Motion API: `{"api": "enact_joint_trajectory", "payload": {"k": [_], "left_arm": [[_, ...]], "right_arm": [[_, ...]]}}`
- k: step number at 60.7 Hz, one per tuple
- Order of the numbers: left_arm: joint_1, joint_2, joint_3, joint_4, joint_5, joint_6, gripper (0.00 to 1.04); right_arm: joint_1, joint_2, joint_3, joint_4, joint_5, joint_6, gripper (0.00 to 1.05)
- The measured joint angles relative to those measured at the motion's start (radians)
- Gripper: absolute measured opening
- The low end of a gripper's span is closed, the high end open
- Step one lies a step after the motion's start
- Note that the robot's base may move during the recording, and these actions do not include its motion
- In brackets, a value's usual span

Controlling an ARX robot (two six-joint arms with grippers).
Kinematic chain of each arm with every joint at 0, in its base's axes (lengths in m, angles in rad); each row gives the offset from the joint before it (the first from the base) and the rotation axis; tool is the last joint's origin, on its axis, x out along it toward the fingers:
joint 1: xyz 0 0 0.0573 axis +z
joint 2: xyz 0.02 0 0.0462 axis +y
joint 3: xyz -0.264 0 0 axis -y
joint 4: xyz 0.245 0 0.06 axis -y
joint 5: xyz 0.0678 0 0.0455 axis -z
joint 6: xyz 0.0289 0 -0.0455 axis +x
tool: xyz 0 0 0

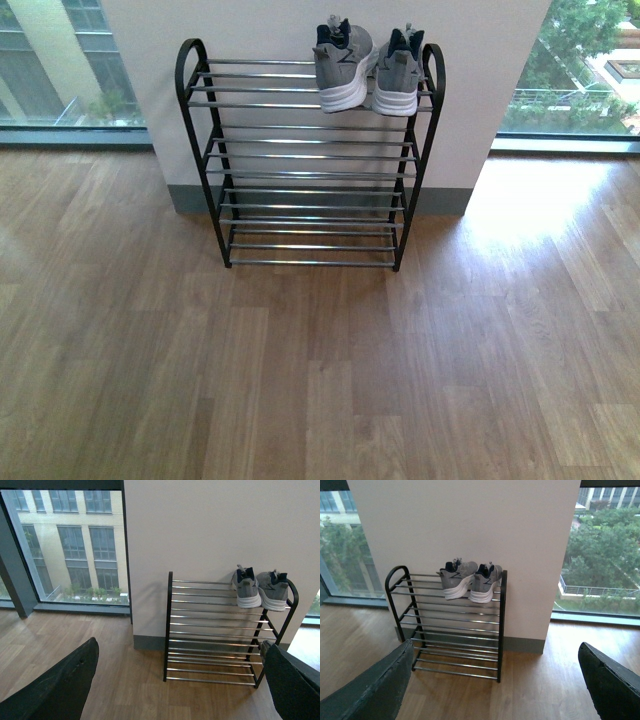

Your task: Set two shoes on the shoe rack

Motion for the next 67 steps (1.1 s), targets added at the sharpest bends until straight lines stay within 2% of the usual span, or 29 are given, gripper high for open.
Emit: {"api": "enact_joint_trajectory", "payload": {"k": [67], "left_arm": [[0.000, 0.000, 0.000, 0.000, 0.000, 0.000, 0.95]], "right_arm": [[0.000, 0.000, 0.000, 0.000, 0.001, 0.000, 0.95]]}}
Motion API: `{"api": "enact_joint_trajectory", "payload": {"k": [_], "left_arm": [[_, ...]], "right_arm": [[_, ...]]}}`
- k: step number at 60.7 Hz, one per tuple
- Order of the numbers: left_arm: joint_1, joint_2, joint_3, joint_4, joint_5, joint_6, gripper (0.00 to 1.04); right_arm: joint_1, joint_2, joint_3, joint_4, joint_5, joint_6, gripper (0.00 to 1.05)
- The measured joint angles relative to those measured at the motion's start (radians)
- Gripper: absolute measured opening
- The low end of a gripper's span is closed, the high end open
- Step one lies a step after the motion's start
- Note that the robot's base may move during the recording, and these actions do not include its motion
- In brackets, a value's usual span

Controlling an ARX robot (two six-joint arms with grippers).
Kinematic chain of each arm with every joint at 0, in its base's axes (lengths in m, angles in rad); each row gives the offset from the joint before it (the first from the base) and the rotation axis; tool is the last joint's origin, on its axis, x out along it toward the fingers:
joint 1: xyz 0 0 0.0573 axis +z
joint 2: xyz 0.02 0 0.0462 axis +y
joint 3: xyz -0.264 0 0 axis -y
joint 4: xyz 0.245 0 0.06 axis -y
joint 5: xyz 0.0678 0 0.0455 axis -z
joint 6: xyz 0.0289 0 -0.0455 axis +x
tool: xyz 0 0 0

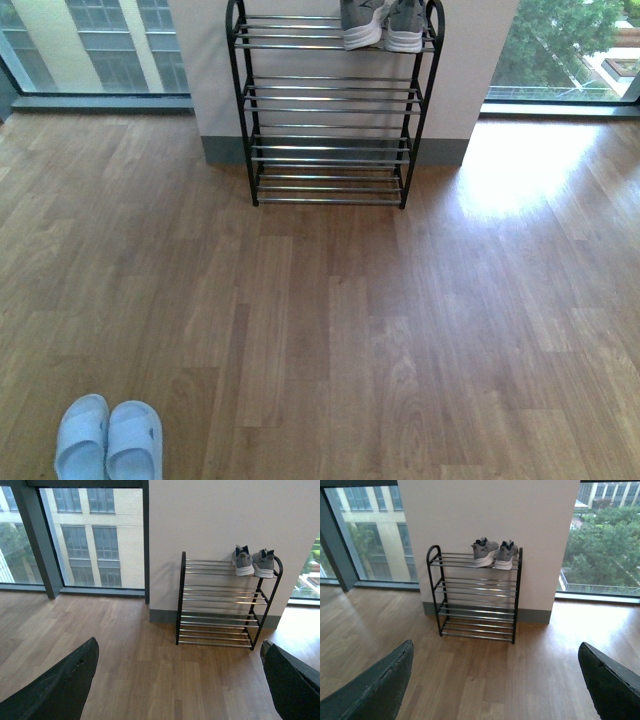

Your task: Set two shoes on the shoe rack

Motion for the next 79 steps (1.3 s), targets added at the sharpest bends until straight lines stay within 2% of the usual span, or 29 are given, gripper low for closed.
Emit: {"api": "enact_joint_trajectory", "payload": {"k": [79], "left_arm": [[0.000, 0.000, 0.000, 0.000, 0.004, 0.001, 0.95]], "right_arm": [[0.001, 0.000, 0.000, -0.002, 0.005, 0.000, 0.95]]}}
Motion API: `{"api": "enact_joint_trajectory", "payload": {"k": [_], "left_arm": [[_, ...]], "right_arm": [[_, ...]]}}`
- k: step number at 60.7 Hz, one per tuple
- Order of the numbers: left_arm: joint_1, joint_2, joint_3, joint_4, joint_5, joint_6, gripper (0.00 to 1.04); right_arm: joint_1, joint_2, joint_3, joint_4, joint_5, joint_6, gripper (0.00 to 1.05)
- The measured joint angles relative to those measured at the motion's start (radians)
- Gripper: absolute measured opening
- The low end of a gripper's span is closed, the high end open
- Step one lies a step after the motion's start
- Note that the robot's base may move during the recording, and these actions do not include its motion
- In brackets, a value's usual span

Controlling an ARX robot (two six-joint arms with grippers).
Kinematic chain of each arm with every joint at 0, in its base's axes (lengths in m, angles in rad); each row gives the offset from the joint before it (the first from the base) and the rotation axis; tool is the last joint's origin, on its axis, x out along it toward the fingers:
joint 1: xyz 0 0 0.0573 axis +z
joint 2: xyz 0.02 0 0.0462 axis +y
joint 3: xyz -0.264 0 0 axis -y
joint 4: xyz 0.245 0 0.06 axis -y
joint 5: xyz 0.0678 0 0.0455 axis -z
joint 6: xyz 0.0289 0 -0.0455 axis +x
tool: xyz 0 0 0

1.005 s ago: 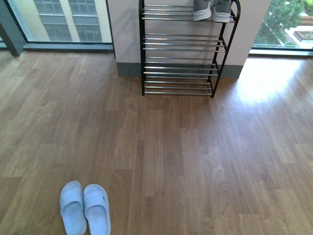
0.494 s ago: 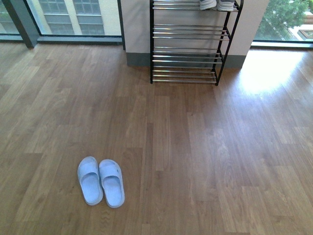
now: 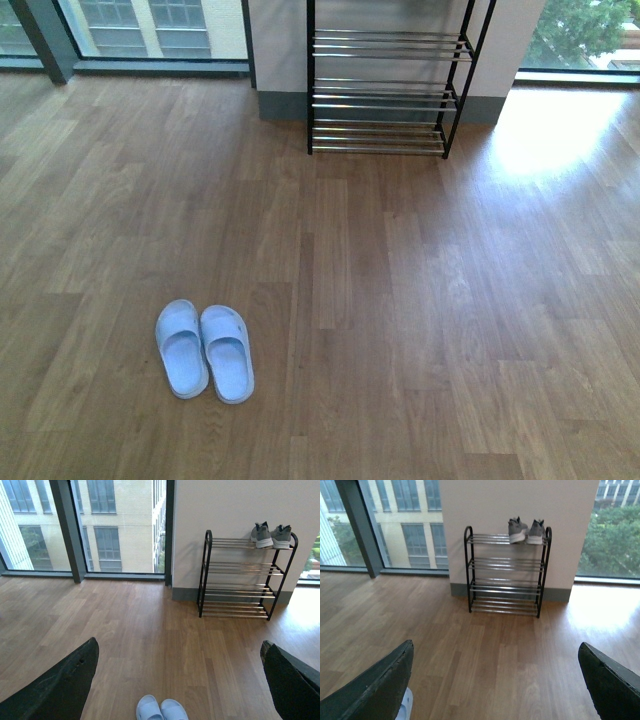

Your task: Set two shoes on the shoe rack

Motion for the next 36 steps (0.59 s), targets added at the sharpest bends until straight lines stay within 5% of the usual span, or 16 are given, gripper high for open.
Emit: {"api": "enact_joint_trajectory", "payload": {"k": [36], "left_arm": [[0.000, 0.000, 0.000, 0.000, -0.003, 0.000, 0.95]], "right_arm": [[0.000, -0.002, 0.000, -0.001, -0.005, 0.000, 0.95]]}}
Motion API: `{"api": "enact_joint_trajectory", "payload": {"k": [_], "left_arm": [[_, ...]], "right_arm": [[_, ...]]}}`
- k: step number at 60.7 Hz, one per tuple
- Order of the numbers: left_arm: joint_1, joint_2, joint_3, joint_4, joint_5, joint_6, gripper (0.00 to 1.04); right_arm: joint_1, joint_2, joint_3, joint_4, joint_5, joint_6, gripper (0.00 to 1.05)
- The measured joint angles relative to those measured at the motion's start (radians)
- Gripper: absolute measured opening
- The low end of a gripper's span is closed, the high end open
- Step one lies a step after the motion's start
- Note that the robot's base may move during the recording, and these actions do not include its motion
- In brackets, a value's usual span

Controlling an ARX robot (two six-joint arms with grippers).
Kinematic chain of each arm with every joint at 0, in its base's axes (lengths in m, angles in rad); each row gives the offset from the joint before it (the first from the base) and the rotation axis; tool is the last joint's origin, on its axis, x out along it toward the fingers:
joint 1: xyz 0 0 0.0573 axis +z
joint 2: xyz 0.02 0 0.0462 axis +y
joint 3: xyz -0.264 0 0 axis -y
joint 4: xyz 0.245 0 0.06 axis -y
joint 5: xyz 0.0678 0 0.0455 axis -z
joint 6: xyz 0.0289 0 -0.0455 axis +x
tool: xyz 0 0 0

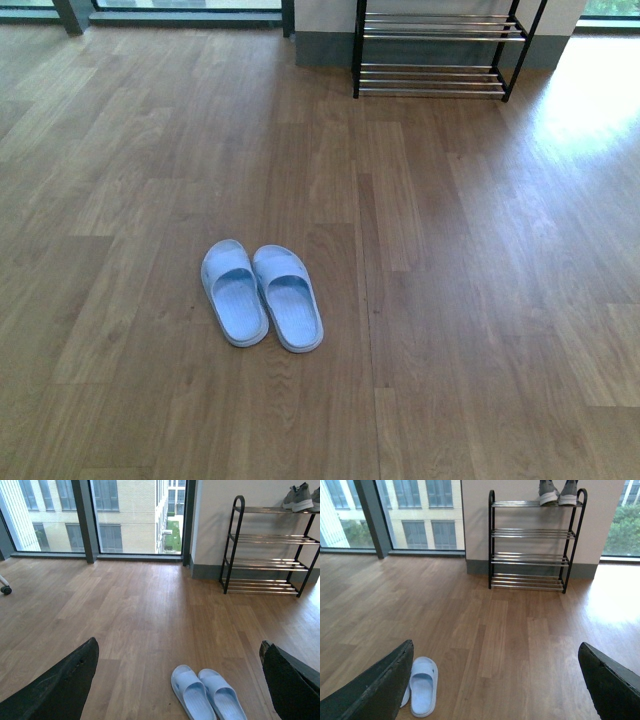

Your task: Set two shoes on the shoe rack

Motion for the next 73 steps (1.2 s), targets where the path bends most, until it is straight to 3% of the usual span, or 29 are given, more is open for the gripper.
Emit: {"api": "enact_joint_trajectory", "payload": {"k": [73], "left_arm": [[0.000, 0.000, 0.000, 0.000, -0.003, 0.000, 0.95]], "right_arm": [[0.000, 0.001, 0.000, -0.002, -0.005, 0.000, 0.95]]}}
